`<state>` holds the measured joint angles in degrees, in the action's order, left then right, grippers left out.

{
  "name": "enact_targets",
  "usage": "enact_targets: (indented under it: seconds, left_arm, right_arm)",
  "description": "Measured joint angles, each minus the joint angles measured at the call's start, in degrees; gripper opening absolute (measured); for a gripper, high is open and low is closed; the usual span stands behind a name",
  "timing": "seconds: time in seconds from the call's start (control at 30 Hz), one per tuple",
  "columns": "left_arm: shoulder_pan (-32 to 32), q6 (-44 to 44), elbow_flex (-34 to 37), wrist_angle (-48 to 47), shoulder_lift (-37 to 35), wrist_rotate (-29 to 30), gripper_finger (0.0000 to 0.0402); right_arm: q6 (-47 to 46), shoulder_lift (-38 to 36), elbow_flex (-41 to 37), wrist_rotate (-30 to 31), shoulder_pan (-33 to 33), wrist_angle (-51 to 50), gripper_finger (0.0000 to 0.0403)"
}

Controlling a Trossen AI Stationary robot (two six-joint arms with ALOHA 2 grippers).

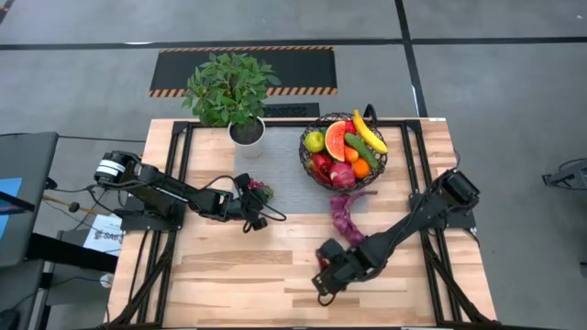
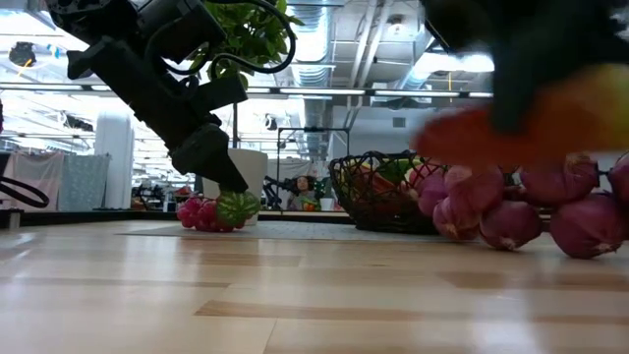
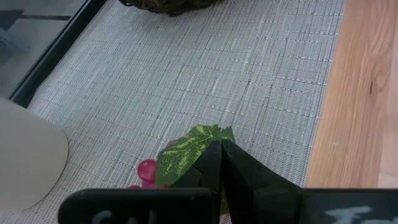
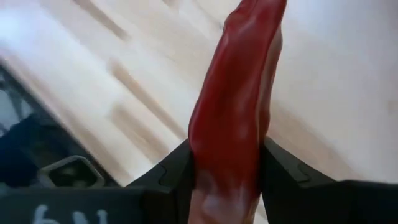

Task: Build produce basket
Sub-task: Put the dark red chili pepper into the wire basket

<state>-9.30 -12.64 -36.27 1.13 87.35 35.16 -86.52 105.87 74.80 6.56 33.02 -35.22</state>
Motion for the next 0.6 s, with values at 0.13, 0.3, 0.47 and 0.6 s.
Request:
enact_targets:
  seconds: [0.13, 0.3, 0.47, 0.6]
  left_arm:
    - [0.0, 0.0, 0.0, 0.0, 0.0, 0.0, 0.0]
    - [0.0, 0.0, 0.0, 0.0, 0.0, 0.0, 0.0]
    - [0.0, 0.0, 0.0, 0.0, 0.0, 0.0, 0.0]
    - [0.0, 0.0, 0.0, 0.0, 0.0, 0.0, 0.0]
  right_arm:
    - [8.4, -0.1, 7.6, 4.5, -2.2, -10.7, 0.0146]
    - [18.1, -0.1, 17.3, 13.6, -7.2, -33.1, 0.0157]
    - [31.2, -0.3, 24.3, 22.6, -15.3, -50.5, 0.0162]
    - [46.0, -0.3, 25.2, 23.5, -23.4, -50.7, 0.016]
